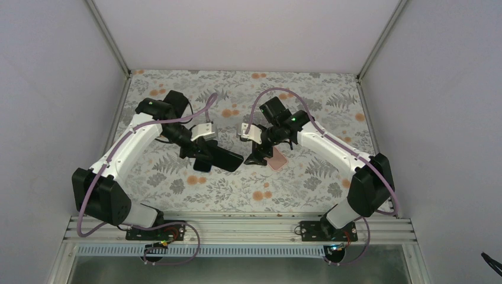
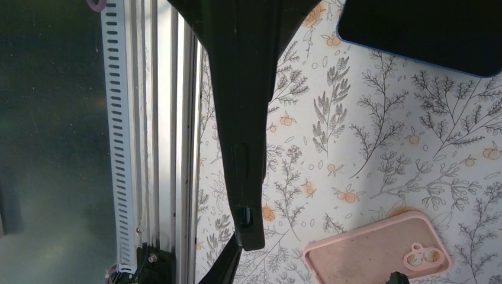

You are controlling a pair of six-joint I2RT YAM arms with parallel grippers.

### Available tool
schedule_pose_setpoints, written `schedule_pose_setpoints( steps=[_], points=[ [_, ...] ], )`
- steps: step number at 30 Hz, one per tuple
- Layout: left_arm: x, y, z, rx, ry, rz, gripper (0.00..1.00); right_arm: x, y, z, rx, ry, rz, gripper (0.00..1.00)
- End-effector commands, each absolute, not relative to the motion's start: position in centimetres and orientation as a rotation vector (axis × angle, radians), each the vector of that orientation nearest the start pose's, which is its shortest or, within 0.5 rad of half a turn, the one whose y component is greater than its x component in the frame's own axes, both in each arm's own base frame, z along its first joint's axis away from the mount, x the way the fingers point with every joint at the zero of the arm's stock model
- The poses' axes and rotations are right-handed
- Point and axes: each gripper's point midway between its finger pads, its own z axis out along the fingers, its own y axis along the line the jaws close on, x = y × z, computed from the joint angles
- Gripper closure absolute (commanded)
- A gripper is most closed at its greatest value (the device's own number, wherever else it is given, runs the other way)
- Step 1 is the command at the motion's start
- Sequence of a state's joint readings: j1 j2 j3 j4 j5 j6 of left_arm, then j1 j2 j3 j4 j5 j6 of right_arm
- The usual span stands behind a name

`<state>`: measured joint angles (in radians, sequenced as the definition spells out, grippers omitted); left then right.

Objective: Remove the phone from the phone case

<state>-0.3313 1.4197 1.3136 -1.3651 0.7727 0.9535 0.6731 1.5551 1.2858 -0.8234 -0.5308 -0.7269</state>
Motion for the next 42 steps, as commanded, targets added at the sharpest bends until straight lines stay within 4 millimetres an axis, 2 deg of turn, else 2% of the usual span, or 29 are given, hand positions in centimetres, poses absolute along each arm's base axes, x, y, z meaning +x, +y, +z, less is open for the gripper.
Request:
schedule_pose_setpoints(
  steps=[1,10,29,37,42],
  points=[
    [19.7,-20.4,23.5,1.598,1.987,-1.031,0.98,23.0,30.1,17.8,-1.777,1.846,0.715,0.04],
    [19.5,-20.4,23.5,1.594,1.989,-1.037,0.98,23.9,30.4,18.1,-1.751,1.836,0.687,0.04],
    [19.7,-20.4,23.4,1.599,1.988,-1.029,0.98,23.1,30.9,19.0,-1.774,1.805,0.758,0.05],
    [19.6,-20.3,23.6,1.599,1.981,-1.025,0.98,24.5,31.0,18.0,-1.749,1.833,0.693,0.05],
    [19.2,-20.4,24.0,1.594,1.963,-1.038,0.98,26.6,31.1,17.6,-1.691,1.85,0.624,0.06]
  ],
)
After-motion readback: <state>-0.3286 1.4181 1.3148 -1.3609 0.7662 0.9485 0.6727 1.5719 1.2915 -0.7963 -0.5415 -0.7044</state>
